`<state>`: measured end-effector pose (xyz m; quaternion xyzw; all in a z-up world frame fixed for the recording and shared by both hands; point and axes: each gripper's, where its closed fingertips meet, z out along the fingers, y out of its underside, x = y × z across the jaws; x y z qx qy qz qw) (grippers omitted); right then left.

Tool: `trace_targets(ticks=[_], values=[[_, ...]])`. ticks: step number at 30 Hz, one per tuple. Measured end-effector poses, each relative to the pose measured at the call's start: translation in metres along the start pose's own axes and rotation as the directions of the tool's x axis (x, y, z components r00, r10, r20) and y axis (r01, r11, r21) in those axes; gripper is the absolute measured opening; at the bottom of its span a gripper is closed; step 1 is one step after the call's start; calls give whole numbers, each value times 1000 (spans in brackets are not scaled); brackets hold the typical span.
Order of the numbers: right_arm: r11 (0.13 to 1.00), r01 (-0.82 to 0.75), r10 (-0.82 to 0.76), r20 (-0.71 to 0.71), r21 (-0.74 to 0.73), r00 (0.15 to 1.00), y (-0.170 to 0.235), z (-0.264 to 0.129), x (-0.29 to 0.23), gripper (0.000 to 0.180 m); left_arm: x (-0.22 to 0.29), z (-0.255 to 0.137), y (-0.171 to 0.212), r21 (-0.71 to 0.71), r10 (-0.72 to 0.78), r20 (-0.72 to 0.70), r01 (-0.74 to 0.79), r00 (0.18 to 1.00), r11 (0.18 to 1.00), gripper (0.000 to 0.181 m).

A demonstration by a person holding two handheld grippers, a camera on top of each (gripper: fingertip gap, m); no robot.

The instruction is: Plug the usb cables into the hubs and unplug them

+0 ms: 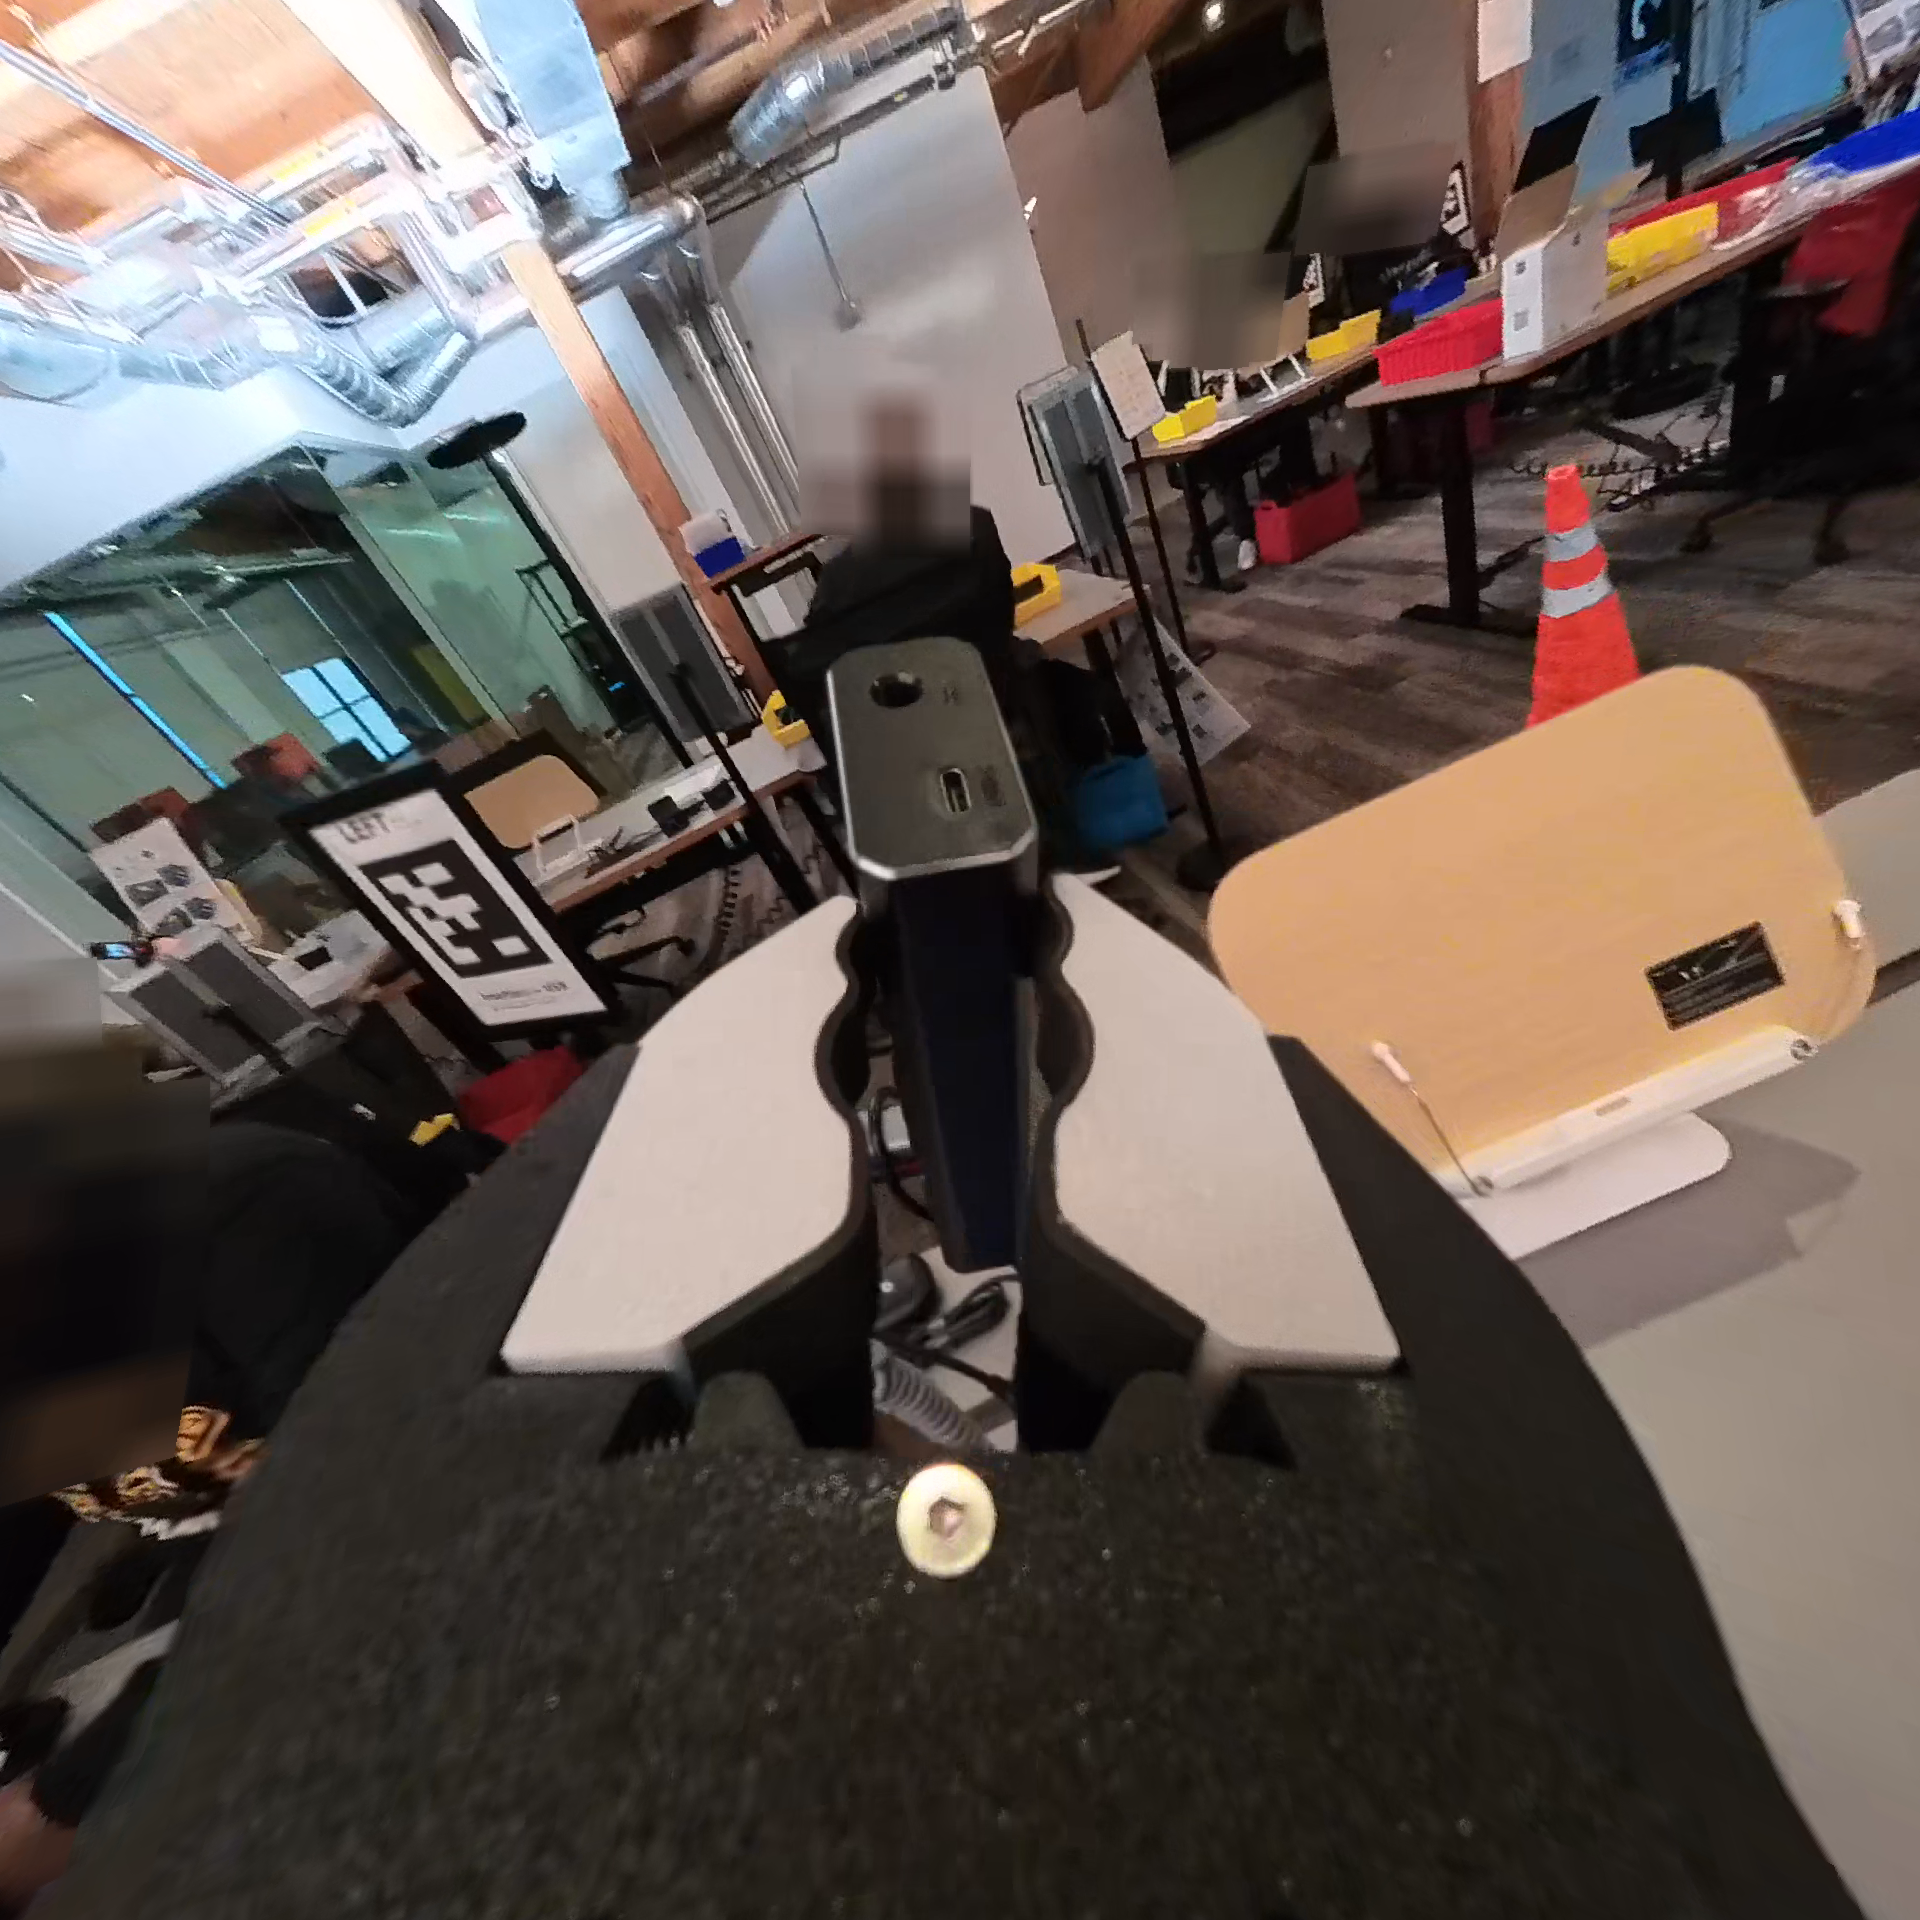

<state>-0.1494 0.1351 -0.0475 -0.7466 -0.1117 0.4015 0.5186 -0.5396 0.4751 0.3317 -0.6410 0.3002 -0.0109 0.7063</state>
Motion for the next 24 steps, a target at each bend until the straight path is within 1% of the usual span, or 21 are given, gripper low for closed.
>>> trace_targets(ticks=[2, 5, 9, 11, 13, 15, 16, 18, 20, 21, 24], values=[[998, 49, -49, -24, -28, 998, 5, 3, 0, 48, -7, -2, -13, 4, 21, 18, -21, 1000, 1000, 28], [993, 101, -104, -42, -59, 994, 11, 10, -3, 51, -6, 0, -22, -32, 23, -17, -24, 1000, 999, 28], [980, 185, -190, -65, -78, 980, 15, 21, -7, 55, -2, -15, -55, 51, -26, -62, 29, 998, 998, 27], [970, 227, -234, -70, -91, 970, 15, 27, -9, 59, 7, -25, -73, 129, -32, -120, 48, 992, 990, 27], [961, 255, -262, -57, -109, 963, 15, 34, -14, 61, 20, -37, -93, 210, -12, -221, 59, 975, 976, 27], [952, 282, -287, -35, -117, 957, 11, 40, -20, 61, 30, -44, -107, 221, -20, -308, 92, 951, 971, 27], [948, 293, -298, -25, -123, 954, 9, 42, -23, 61, 35, -47, -113, 223, -20, -360, 107, 933, 969, 27], [939, 317, -320, -3, -130, 947, 4, 46, -30, 61, 47, -56, -128, 230, -7, -503, 141, 864, 963, 27], [930, 342, -342, 18, -133, 939, -2, 46, -36, 61, 56, -68, -148, 283, 22, -597, 185, 802, 941, 28], [926, 353, -353, 25, -135, 935, -5, 46, -38, 60, 56, -72, -159, 304, 26, -607, 201, 794, 931, 28], [920, 374, -373, 31, -118, 927, -20, 43, -42, 60, 47, -79, -196, 388, 50, -574, 217, 818, 896, 28]])
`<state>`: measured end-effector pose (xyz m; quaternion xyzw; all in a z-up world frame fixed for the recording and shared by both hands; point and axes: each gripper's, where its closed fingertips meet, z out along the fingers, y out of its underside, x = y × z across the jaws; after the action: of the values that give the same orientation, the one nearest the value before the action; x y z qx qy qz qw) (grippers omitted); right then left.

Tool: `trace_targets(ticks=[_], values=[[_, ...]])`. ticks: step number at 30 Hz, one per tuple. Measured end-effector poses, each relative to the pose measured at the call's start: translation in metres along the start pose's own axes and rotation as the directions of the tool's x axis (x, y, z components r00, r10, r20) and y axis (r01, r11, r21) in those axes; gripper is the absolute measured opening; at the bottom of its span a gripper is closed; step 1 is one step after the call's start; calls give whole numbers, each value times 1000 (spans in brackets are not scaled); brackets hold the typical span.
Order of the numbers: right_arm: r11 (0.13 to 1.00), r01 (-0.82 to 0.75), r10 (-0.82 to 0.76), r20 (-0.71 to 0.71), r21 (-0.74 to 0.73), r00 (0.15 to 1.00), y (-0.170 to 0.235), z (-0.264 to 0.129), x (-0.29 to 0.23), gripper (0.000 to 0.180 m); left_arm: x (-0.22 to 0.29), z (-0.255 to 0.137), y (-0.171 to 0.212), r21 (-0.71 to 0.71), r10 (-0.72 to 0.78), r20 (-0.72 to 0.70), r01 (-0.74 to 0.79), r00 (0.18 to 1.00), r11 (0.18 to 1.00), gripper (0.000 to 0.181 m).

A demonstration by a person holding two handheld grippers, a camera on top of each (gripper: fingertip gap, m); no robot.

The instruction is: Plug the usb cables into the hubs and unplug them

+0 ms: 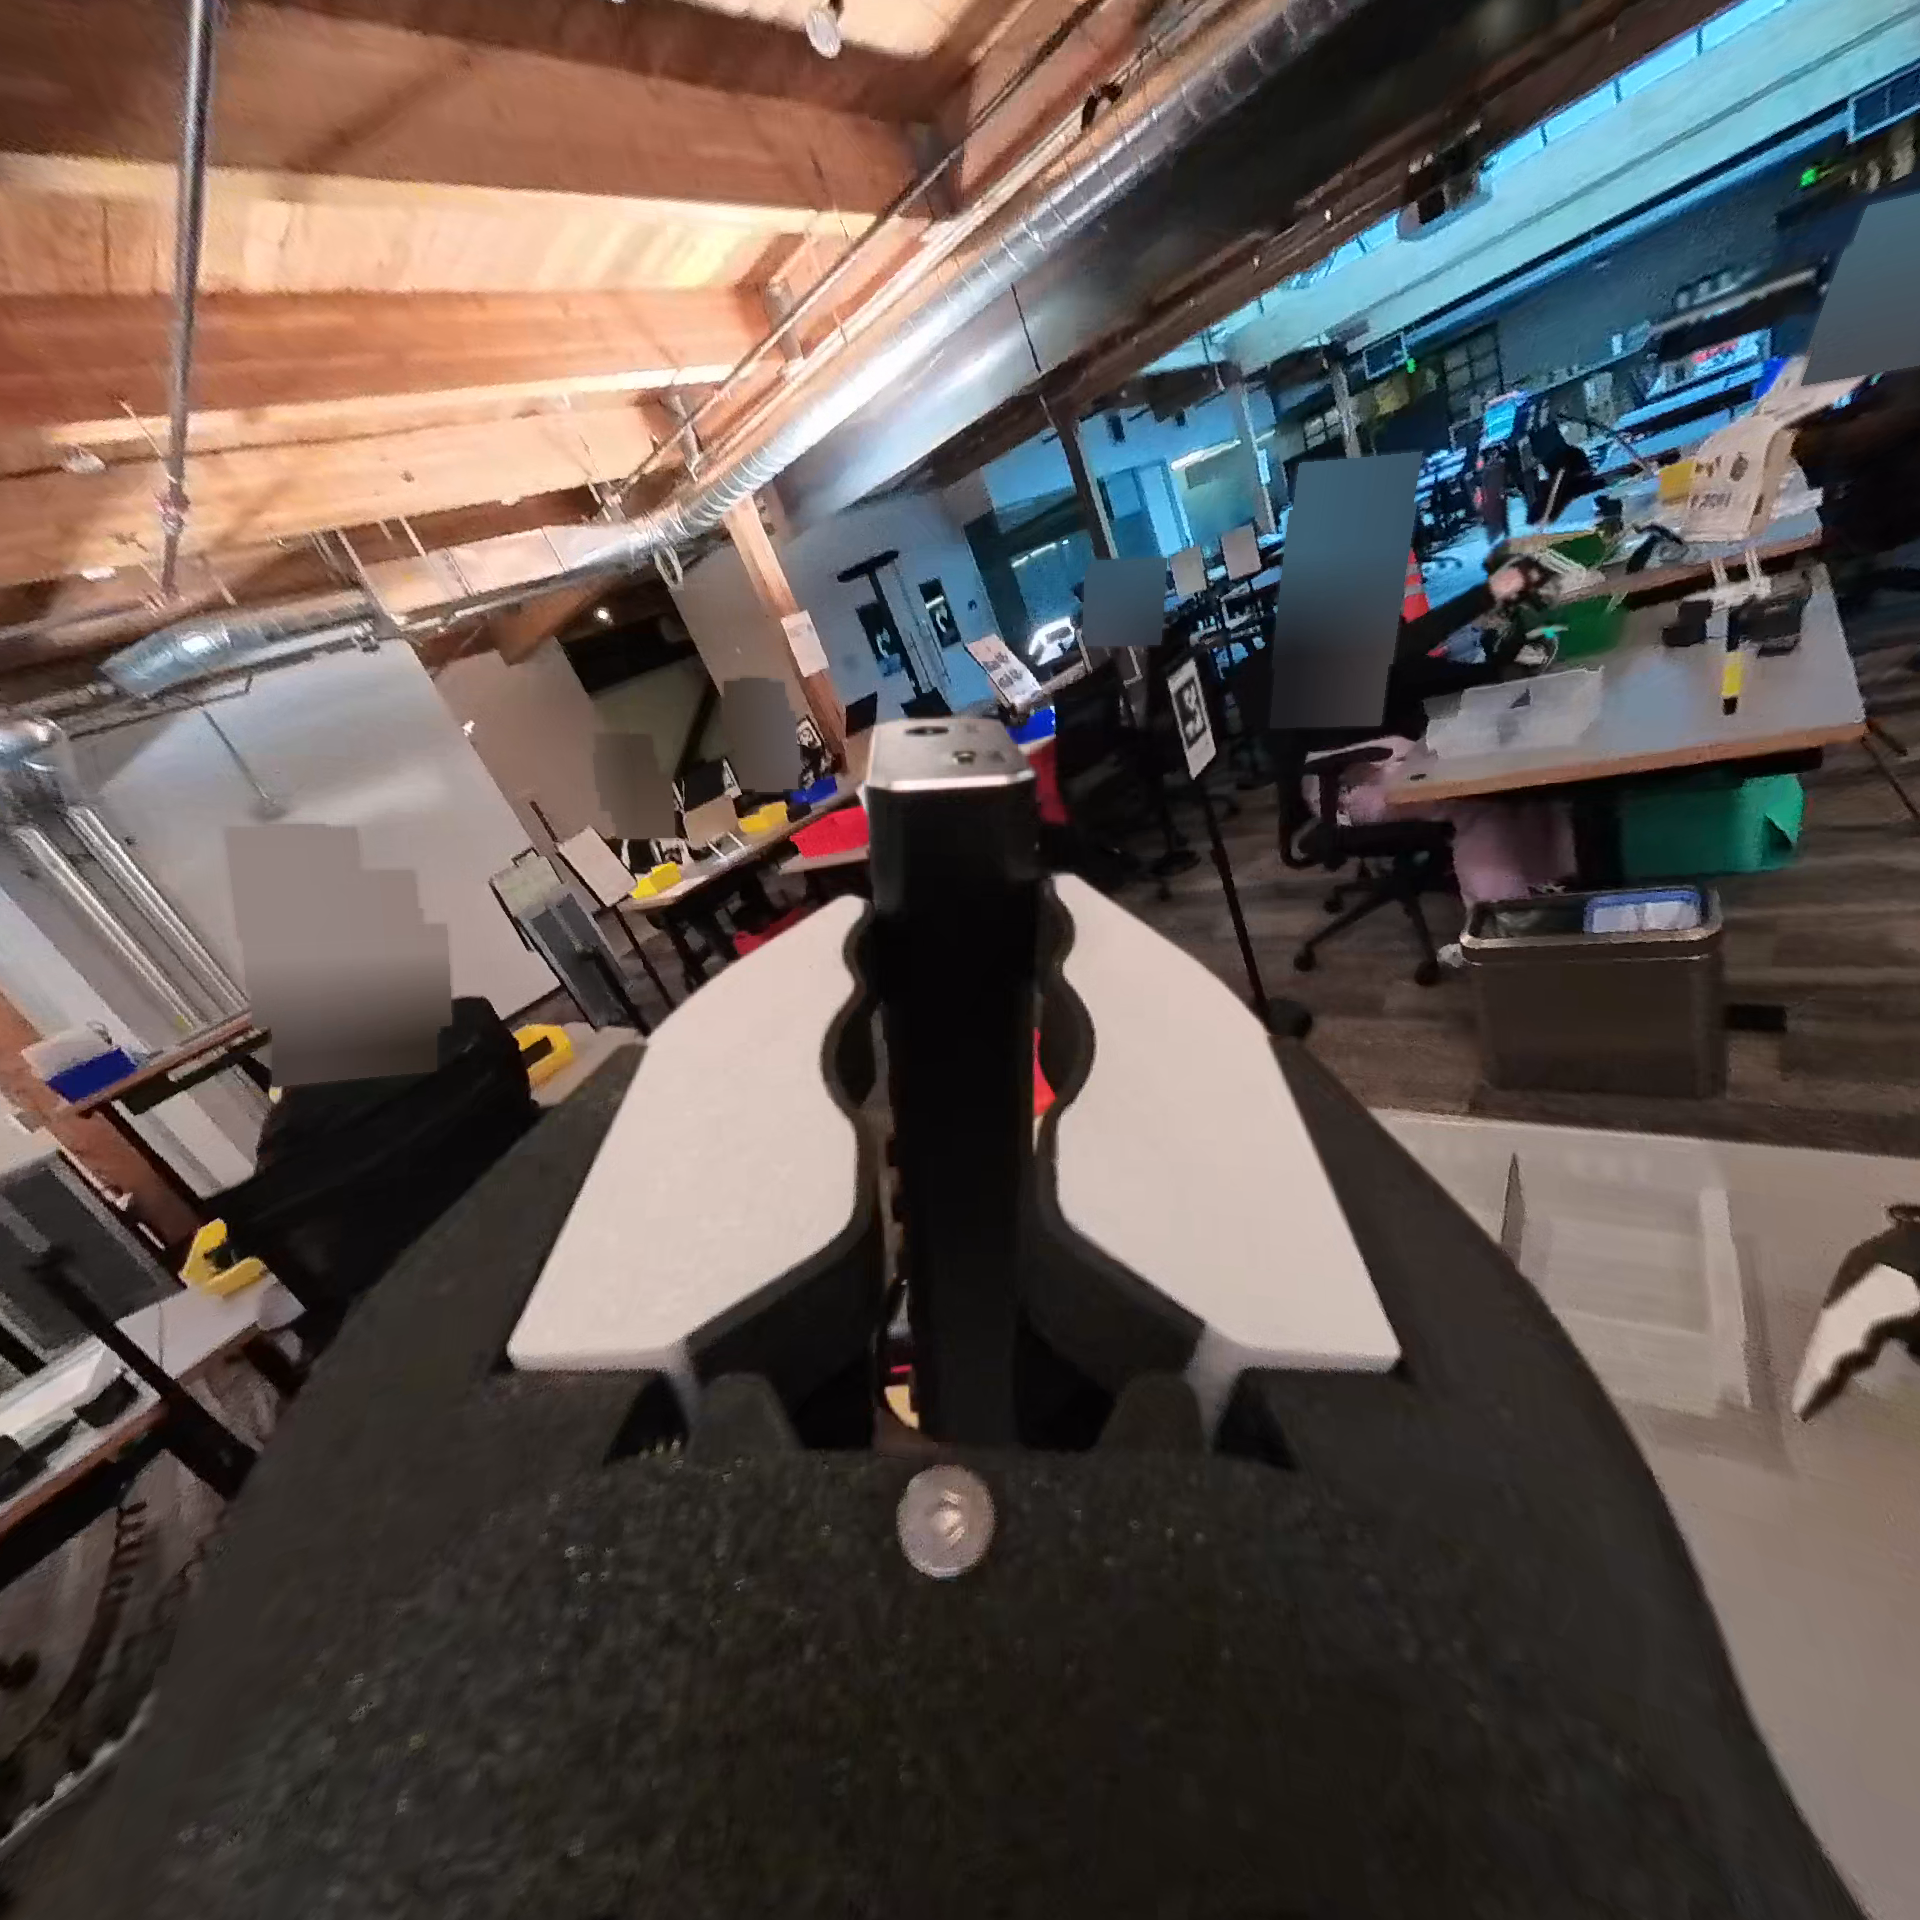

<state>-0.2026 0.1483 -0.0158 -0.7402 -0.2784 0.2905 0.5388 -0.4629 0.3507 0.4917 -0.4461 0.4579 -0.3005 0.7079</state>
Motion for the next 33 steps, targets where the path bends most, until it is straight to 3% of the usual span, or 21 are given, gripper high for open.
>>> trace_targets(ticks=[5, 10, 15, 22, 25, 30, 33], values=[[998, -38, 37, 25, 56, 999, -13, -9, 3, 60, 9, 15, -49, 128, 4, -78, 6, 997, 992, 28], [996, -71, 67, 71, 59, 995, -17, -10, 6, 60, 61, 31, -69, 195, 42, -307, 19, 951, 981, 27], [996, -4, -7, 114, 89, 993, -56, -10, 3, 60, 107, 62, -38, 107, 23, -481, 33, 876, 994, 28], [957, 190, -206, 54, 219, 977, -152, -14, 3, 59, 169, 108, 35, -87, -74, -652, 23, 755, 996, 27], [949, 147, -175, 79, 280, 981, -179, -18, 2, 51, 193, 123, 55, -123, -97, -684, 17, 723, 992, 27], [963, 62, -90, 95, 261, 991, -178, -7, 11, 50, 223, 147, 61, -91, -121, -707, 81, 697, 993, 27], [969, 88, -102, 49, 231, 994, -166, 6, 20, 50, 232, 171, 64, -96, -172, -629, 144, 758, 985, 28]])
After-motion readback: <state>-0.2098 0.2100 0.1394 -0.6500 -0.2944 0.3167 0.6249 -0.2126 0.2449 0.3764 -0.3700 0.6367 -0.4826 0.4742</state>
